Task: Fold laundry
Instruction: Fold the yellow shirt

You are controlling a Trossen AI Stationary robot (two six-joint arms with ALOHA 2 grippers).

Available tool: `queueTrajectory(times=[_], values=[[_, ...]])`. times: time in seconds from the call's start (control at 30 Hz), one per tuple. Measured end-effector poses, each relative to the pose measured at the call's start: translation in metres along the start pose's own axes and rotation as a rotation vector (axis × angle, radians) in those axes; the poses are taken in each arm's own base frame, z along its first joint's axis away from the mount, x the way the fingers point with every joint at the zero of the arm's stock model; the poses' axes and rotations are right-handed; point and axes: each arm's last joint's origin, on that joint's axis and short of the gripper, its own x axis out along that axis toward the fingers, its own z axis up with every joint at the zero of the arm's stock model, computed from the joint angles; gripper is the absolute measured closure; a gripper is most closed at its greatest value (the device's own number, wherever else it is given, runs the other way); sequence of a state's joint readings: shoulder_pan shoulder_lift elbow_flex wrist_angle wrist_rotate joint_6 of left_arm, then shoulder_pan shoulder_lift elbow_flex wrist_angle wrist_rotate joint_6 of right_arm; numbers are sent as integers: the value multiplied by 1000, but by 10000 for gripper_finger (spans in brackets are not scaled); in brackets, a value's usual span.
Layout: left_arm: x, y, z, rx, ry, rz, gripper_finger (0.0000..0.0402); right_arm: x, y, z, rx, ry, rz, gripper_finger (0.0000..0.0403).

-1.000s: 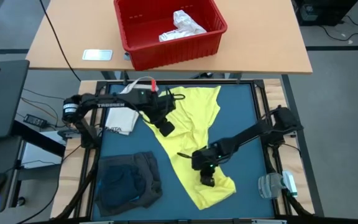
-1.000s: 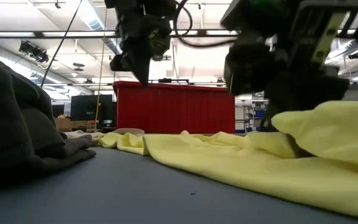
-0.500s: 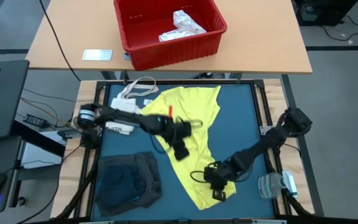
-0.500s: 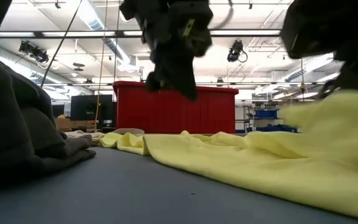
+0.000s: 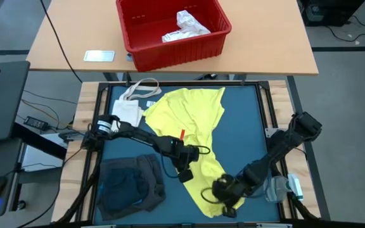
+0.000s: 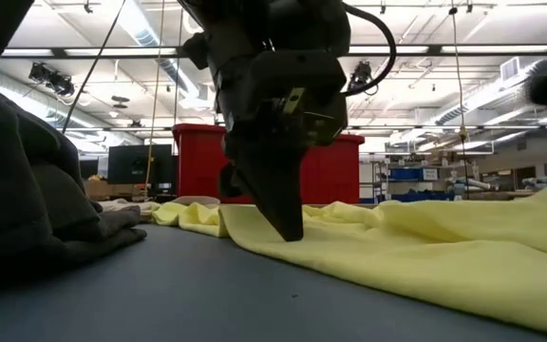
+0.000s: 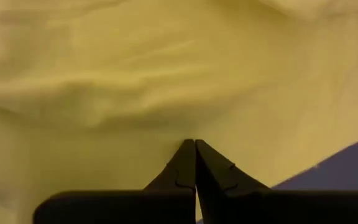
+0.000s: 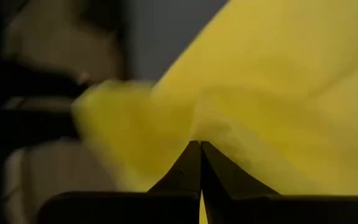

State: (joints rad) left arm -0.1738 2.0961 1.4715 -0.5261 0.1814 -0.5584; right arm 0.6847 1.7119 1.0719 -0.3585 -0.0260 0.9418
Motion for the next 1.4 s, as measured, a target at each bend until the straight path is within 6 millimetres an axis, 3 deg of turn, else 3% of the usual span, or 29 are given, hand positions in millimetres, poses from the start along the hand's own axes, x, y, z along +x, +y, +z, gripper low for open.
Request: queueTrajectory(times=[0.17, 0.3, 0.4, 0.57, 0.67, 0.77, 0.97, 1.1, 1.2, 1.3, 1.4], values=[[-2, 5, 5, -14, -16, -11, 398, 1, -24, 22, 39, -118, -123, 394], [-3, 13, 10, -15, -22, -4, 398, 7, -28, 15, 23, -10, -23, 394], [-6, 22, 15, -29, -31, 2, 398, 10, -15, -4, 0, 134, 110, 394], [-9, 37, 23, -61, -43, 8, 398, 1, 30, -42, -47, 379, 326, 395], [-10, 41, 26, -52, -56, 7, 398, -10, 54, -54, -105, 406, 393, 397], [-11, 44, 28, -51, -63, 7, 398, -14, 61, -48, -135, 314, 369, 397], [-11, 44, 28, -14, -44, -20, 398, -10, 35, -20, -111, 91, 114, 398], [-11, 44, 25, -16, -14, -22, 398, -10, 7, -4, -52, 36, -108, 398], [-11, 45, 23, -21, 8, -11, 398, -11, -4, 5, -10, 30, -163, 398], [-12, 46, 22, -24, 19, -2, 398, -7, -9, 4, 13, 57, -149, 398], [-12, 47, 22, -22, 18, 6, 398, -2, -8, -11, 10, 97, -133, 398]])
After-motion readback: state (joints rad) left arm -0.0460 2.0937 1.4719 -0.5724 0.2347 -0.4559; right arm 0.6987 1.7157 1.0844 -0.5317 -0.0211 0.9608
